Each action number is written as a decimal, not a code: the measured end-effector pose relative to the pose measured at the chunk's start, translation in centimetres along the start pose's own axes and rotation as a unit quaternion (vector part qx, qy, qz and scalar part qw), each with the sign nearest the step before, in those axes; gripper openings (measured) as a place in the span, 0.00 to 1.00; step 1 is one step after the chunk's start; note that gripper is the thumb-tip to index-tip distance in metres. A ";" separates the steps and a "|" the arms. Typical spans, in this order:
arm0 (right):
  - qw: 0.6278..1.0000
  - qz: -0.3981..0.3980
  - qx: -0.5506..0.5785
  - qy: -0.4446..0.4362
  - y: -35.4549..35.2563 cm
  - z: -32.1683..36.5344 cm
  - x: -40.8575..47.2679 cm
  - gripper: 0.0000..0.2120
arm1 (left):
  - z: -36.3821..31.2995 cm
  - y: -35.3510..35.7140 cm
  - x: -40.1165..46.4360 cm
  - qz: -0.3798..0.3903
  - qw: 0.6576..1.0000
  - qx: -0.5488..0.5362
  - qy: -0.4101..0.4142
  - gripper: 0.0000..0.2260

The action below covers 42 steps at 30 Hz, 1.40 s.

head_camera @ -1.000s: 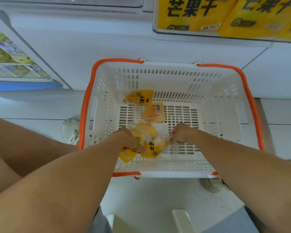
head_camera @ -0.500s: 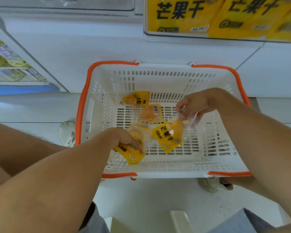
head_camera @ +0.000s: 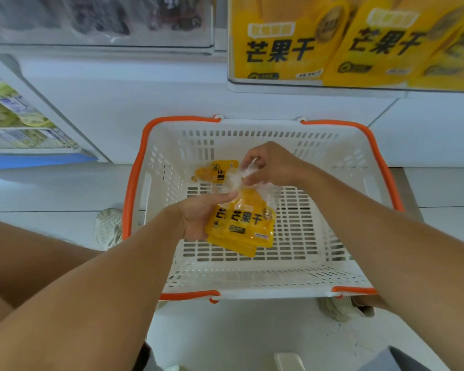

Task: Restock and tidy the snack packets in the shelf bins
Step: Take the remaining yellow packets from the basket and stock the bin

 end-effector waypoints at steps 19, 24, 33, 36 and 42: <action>0.962 0.122 0.231 0.078 0.7 9.3 -14.2 0.15 | -11.5 8.8 -14.2 -0.094 0.936 0.242 0.239 0.17; 0.972 0.085 0.153 -0.155 -4.9 19.8 -21.5 0.20 | -17.9 16.6 -23.1 -0.114 0.860 0.310 0.389 0.09; 0.883 -0.213 0.103 -0.405 -17.1 33.1 -19.0 0.21 | -35.5 18.3 -29.6 -0.321 0.635 0.402 0.576 0.23; 0.890 -0.200 0.139 -0.386 -18.7 33.5 -16.2 0.23 | -37.5 15.8 -27.8 -0.302 0.678 0.353 0.569 0.21; 0.922 -0.140 0.180 -0.313 -19.0 30.9 -11.7 0.21 | -38.0 12.4 -24.2 -0.316 0.733 0.286 0.531 0.19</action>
Point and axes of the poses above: each hand's wrist, its own x-axis towards the middle knuckle, its own y-axis out of the palm, z = x × y, the point moved 4 cm from there along x, towards the middle knuckle, and after that the axes turned 11 degrees about x, right-handed, at the moved point
